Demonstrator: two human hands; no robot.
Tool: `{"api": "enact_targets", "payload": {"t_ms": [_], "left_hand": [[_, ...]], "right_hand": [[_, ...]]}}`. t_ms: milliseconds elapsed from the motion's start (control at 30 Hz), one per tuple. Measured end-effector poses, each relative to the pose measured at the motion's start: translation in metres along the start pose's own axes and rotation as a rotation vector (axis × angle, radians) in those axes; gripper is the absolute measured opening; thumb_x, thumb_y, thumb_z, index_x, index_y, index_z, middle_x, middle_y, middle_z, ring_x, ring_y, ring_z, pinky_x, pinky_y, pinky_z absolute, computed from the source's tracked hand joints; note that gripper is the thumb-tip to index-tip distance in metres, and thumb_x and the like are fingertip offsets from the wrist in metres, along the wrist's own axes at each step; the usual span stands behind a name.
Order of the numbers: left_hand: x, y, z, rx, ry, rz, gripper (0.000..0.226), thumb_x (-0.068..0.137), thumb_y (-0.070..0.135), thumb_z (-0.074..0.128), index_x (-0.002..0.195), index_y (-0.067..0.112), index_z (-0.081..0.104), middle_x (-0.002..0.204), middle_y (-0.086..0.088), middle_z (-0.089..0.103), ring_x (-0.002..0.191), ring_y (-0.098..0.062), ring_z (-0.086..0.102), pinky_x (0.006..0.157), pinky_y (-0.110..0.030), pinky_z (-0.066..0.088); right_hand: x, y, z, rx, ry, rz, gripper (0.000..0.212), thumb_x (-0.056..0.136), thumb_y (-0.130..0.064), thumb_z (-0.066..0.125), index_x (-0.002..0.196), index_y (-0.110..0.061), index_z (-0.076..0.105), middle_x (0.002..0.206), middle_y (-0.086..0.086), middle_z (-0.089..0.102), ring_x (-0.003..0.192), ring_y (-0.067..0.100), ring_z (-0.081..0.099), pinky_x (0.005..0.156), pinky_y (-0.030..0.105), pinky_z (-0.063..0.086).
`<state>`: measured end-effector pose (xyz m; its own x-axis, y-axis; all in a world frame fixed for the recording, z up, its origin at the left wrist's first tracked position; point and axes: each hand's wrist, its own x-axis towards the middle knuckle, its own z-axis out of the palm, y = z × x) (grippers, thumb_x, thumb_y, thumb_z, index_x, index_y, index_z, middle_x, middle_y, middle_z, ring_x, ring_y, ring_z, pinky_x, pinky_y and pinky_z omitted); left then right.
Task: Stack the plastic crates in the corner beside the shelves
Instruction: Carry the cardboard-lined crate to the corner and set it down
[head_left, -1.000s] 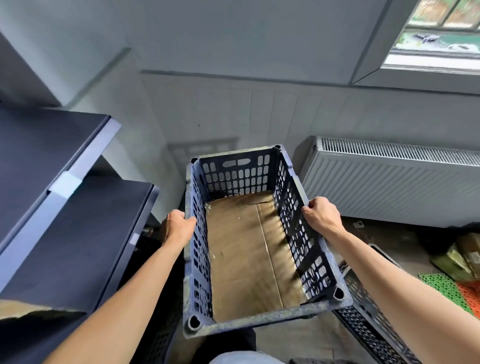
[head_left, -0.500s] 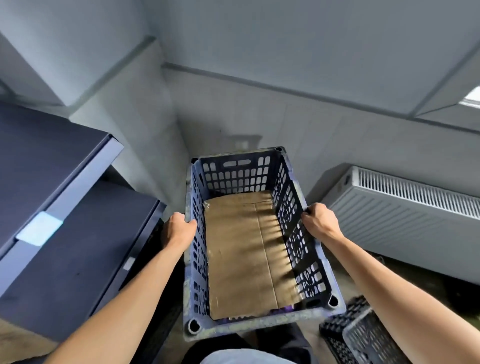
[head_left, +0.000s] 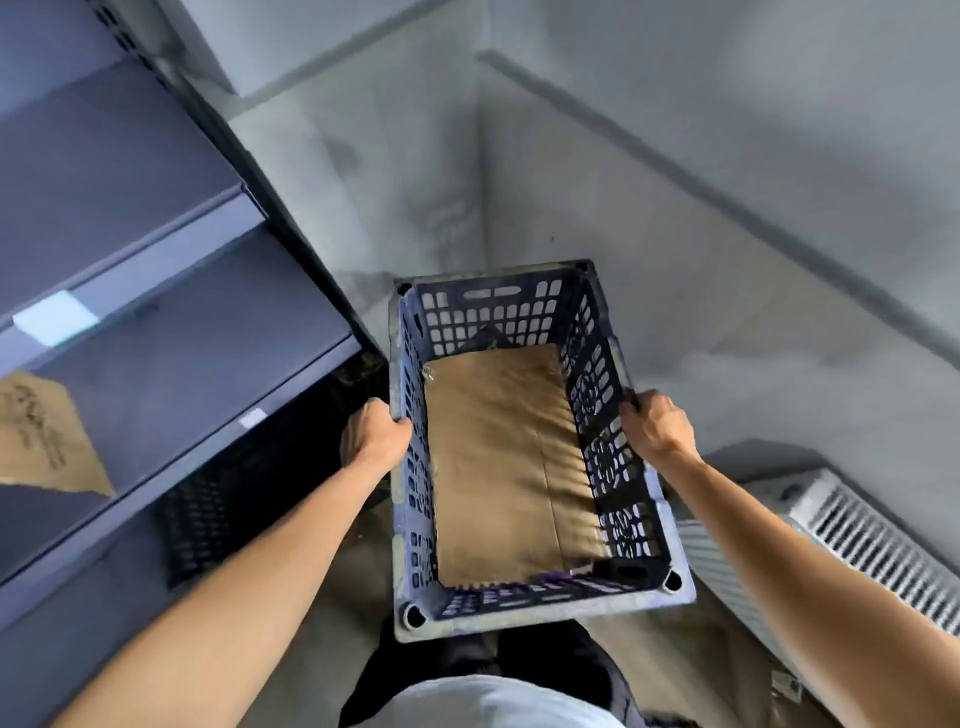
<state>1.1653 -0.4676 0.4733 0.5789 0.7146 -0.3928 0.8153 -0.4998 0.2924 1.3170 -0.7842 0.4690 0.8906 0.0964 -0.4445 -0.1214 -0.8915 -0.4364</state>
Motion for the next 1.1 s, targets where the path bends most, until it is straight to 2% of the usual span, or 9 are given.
{"api": "enact_targets", "payload": {"t_ms": [133, 267, 367, 467, 533, 667, 733, 833, 1100], "left_hand": [[-0.002, 0.001, 0.016, -0.007, -0.004, -0.067, 0.024, 0.082, 0.037, 0.059, 0.076, 0.014, 0.059, 0.076, -0.004, 0.069, 0.070, -0.027, 0.068, 0.061, -0.032, 0.055], [-0.003, 0.001, 0.040, -0.042, -0.038, -0.123, 0.025, 0.084, 0.036, 0.061, 0.073, 0.013, 0.057, 0.070, -0.004, 0.066, 0.068, -0.027, 0.066, 0.057, -0.030, 0.050], [0.002, -0.002, 0.068, -0.058, -0.099, -0.163, 0.025, 0.085, 0.033, 0.060, 0.075, 0.010, 0.059, 0.069, -0.005, 0.065, 0.068, -0.027, 0.064, 0.057, -0.029, 0.047], [0.014, -0.009, 0.103, -0.082, -0.174, -0.218, 0.022, 0.083, 0.030, 0.061, 0.074, 0.010, 0.058, 0.071, -0.010, 0.068, 0.067, -0.027, 0.066, 0.061, -0.032, 0.054], [0.024, -0.013, 0.128, -0.104, -0.205, -0.244, 0.021, 0.083, 0.026, 0.062, 0.070, 0.011, 0.054, 0.074, -0.015, 0.070, 0.064, -0.025, 0.065, 0.062, -0.034, 0.055], [0.043, -0.020, 0.174, -0.128, -0.248, -0.288, 0.019, 0.086, 0.017, 0.061, 0.069, 0.012, 0.054, 0.069, -0.012, 0.064, 0.061, -0.023, 0.059, 0.052, -0.027, 0.043], [0.055, -0.028, 0.200, -0.135, -0.262, -0.298, 0.021, 0.085, 0.015, 0.061, 0.066, 0.013, 0.054, 0.065, -0.010, 0.063, 0.061, -0.023, 0.061, 0.052, -0.026, 0.044], [0.072, -0.039, 0.244, -0.109, -0.276, -0.302, 0.027, 0.087, 0.013, 0.058, 0.061, 0.013, 0.052, 0.051, 0.000, 0.047, 0.047, -0.015, 0.046, 0.044, -0.020, 0.031], [0.128, -0.054, 0.352, -0.063, -0.311, -0.327, 0.020, 0.093, 0.020, 0.057, 0.084, 0.005, 0.066, 0.072, -0.009, 0.062, 0.051, -0.014, 0.050, 0.041, -0.023, 0.029]], "right_hand": [[0.024, 0.004, -0.001, -0.029, -0.043, -0.053, 0.038, 0.089, -0.042, 0.042, 0.097, -0.011, 0.061, 0.094, 0.014, 0.068, 0.079, 0.036, 0.064, 0.071, 0.044, 0.055], [0.043, 0.010, 0.008, -0.074, -0.062, -0.037, 0.029, 0.090, -0.036, 0.047, 0.100, -0.011, 0.058, 0.092, 0.014, 0.067, 0.078, 0.036, 0.064, 0.071, 0.046, 0.057], [0.058, 0.015, 0.024, -0.141, -0.072, -0.018, 0.030, 0.089, -0.035, 0.045, 0.099, -0.010, 0.058, 0.093, 0.015, 0.066, 0.080, 0.037, 0.062, 0.072, 0.043, 0.055], [0.080, 0.021, 0.050, -0.192, -0.085, 0.000, 0.030, 0.091, -0.029, 0.047, 0.110, -0.008, 0.058, 0.103, 0.017, 0.062, 0.093, 0.039, 0.059, 0.077, 0.041, 0.049], [0.096, 0.030, 0.071, -0.212, -0.094, 0.011, 0.030, 0.092, -0.028, 0.047, 0.113, -0.009, 0.058, 0.106, 0.018, 0.063, 0.091, 0.038, 0.059, 0.076, 0.040, 0.049], [0.128, 0.056, 0.115, -0.232, -0.118, 0.033, 0.026, 0.093, -0.024, 0.047, 0.111, -0.011, 0.058, 0.101, 0.017, 0.064, 0.082, 0.034, 0.057, 0.069, 0.036, 0.046], [0.146, 0.069, 0.136, -0.242, -0.131, 0.035, 0.024, 0.093, -0.022, 0.048, 0.110, -0.010, 0.059, 0.100, 0.016, 0.064, 0.082, 0.034, 0.057, 0.066, 0.035, 0.043], [0.177, 0.089, 0.174, -0.236, -0.141, 0.045, 0.022, 0.091, -0.021, 0.050, 0.107, -0.012, 0.061, 0.098, 0.015, 0.065, 0.081, 0.034, 0.057, 0.065, 0.033, 0.041], [0.256, 0.129, 0.274, -0.186, -0.182, 0.070, 0.028, 0.084, -0.028, 0.055, 0.108, -0.017, 0.062, 0.096, 0.013, 0.066, 0.082, 0.035, 0.061, 0.065, 0.035, 0.045]]}}
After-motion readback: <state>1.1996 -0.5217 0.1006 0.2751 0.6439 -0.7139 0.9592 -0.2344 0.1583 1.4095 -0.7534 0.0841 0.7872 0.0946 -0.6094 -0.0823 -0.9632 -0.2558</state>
